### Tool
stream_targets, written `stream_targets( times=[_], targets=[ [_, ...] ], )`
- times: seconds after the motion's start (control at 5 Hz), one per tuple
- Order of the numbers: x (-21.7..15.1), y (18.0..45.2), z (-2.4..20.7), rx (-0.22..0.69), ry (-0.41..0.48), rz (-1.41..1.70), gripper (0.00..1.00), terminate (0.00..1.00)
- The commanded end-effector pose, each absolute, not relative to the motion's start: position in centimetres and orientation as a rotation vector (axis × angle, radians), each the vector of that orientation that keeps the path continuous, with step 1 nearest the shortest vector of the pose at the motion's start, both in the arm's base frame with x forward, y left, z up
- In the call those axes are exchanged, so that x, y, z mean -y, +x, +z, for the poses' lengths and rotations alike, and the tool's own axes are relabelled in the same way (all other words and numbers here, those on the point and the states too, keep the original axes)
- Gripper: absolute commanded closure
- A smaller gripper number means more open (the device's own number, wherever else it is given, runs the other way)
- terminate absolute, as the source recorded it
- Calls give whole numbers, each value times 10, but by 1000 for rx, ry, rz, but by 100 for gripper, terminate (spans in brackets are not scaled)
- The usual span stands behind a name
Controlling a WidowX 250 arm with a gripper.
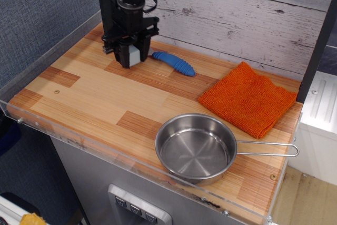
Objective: Hold the light blue cube from top of orange cloth which is in top right side of the table, and place it on top left side of the table.
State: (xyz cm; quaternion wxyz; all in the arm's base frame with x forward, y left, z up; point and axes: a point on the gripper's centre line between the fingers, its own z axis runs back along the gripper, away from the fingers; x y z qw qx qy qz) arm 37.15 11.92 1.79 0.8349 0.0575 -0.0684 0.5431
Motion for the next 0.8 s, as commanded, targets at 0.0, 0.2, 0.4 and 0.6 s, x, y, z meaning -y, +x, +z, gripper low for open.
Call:
stream_targets(
  times=[0.0,0.2,0.4,0.6],
  targets=[
    [-118,372,29,245,47,1121,100,0],
    [-116,370,32,218,28,1143,0,0],
    [-115,367,35,234,14,1174,0,0],
    [-112,367,35,220,10,1167,0,0]
  ],
)
